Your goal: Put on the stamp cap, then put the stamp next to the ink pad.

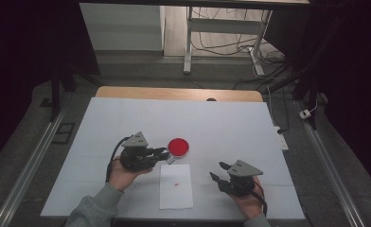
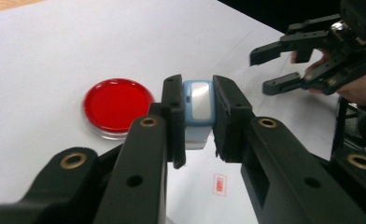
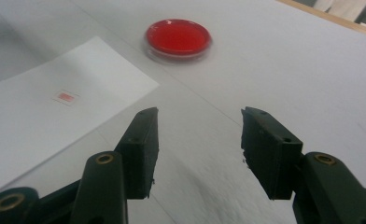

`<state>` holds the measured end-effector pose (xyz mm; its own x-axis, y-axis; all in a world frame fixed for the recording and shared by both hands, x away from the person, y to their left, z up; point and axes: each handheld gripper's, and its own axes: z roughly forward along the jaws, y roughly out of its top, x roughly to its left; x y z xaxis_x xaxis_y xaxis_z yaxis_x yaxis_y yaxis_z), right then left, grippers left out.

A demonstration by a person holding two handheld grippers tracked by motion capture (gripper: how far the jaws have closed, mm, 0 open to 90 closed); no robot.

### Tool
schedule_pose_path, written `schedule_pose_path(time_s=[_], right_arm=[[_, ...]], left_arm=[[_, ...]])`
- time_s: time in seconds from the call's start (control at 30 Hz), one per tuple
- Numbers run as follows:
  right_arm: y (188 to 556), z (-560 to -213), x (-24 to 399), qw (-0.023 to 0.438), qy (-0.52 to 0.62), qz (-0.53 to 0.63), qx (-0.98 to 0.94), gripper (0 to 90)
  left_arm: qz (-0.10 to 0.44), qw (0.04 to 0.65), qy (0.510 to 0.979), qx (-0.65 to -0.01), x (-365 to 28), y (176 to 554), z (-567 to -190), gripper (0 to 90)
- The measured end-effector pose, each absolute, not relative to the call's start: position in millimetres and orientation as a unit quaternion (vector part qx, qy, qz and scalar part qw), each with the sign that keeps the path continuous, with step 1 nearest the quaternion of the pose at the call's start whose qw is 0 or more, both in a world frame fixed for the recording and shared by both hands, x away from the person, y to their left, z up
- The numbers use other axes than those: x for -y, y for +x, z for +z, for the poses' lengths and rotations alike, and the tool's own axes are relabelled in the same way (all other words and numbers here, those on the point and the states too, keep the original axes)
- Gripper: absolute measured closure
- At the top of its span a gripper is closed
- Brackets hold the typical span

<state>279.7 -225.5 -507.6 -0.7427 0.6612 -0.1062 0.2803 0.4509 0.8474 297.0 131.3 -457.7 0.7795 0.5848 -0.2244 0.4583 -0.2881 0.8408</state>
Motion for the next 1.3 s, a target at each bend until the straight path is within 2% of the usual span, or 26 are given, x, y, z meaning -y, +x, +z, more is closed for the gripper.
schedule_pose_path(time_s=[0.83,1.3], right_arm=[[276,-505,271,0.240,0.323,0.431,-0.807,46.3],[278,-507,276,0.248,0.328,0.430,-0.804,46.4]], left_arm=[[0.088,0.458,0.805,-0.367,-155,313,-470,75.5],[0.106,0.413,0.815,-0.391,-150,331,-491,75.3]])
